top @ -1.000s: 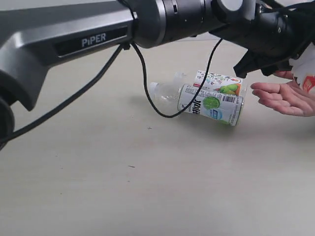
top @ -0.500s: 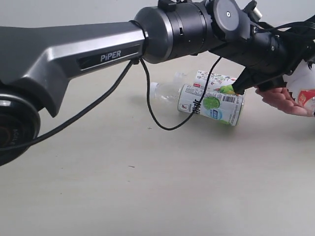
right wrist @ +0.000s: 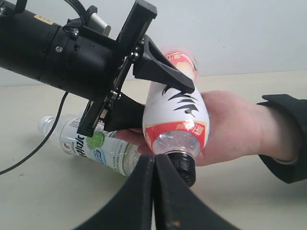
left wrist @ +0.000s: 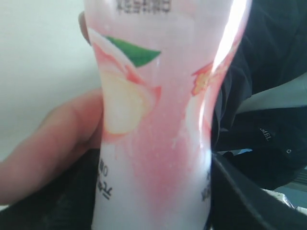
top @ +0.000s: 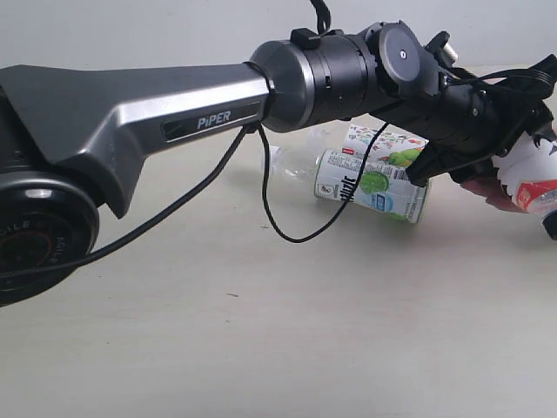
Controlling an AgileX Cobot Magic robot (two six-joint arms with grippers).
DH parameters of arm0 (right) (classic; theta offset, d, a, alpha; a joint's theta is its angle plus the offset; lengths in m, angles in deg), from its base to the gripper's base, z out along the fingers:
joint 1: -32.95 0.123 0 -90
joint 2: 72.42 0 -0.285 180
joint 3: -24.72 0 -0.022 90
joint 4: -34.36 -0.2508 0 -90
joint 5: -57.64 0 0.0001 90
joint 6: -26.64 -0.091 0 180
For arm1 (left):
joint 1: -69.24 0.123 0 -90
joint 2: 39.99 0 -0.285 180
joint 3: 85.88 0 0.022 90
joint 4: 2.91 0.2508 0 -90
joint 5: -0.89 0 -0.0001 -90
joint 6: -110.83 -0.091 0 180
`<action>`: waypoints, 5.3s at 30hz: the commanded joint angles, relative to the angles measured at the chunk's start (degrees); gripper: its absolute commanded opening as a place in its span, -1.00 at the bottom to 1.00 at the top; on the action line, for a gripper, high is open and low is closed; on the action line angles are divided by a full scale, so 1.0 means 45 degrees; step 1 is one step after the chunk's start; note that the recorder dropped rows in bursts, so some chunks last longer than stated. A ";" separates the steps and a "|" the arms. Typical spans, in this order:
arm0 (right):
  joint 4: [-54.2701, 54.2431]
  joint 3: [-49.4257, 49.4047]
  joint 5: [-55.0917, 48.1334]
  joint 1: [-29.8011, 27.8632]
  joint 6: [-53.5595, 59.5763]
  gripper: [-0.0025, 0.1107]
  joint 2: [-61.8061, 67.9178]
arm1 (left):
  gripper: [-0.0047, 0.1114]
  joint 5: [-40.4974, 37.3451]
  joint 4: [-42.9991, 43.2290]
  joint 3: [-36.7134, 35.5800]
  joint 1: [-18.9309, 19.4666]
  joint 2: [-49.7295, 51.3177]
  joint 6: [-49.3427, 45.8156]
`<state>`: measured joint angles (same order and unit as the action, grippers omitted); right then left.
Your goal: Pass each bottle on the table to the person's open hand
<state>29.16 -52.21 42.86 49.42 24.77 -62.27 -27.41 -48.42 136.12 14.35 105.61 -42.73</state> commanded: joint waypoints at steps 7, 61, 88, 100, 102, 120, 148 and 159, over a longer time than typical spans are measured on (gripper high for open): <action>0.0006 -0.0064 0.0144 -0.0026 0.0024 -0.96 -0.0076 | 0.04 -0.0346 -0.0073 0.0056 0.0021 0.0017 -0.0272; 0.0006 -0.0064 0.0144 -0.0026 0.0028 -0.96 -0.0076 | -0.90 -0.8816 0.1249 0.0056 0.0809 -0.4841 -0.8472; 0.0006 -0.0064 0.0144 -0.0026 0.0028 -0.96 -0.0076 | -0.90 -0.0645 0.3979 -1.4048 0.5420 -1.3882 -0.8766; 0.0006 -0.0064 0.0144 -0.0026 0.0045 -0.96 -0.0076 | -0.90 0.1577 0.3778 -1.6039 0.5581 -1.5219 -0.8778; 0.0006 -0.0064 0.0144 -0.0026 0.0045 -0.96 -0.0076 | -0.90 0.1614 0.3762 -1.6039 0.5581 -1.5219 -0.8778; 0.0006 -0.0064 0.0144 -0.0026 0.0045 -0.96 -0.0076 | -0.90 0.1744 0.3784 -1.6039 0.5581 -1.5219 -0.8801; 0.0006 -0.0064 0.0144 -0.0026 0.0026 -0.96 -0.0076 | -0.92 0.1430 0.4063 -1.5455 0.5581 -1.5139 -0.9865; 0.0006 -0.0064 0.0144 -0.0026 0.0026 -0.96 -0.0076 | -0.92 -0.4639 0.6464 -0.9451 0.3767 -1.1593 -1.1489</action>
<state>29.16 -52.21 42.86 49.42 24.77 -62.27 -41.29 -24.49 87.71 34.37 48.12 -93.36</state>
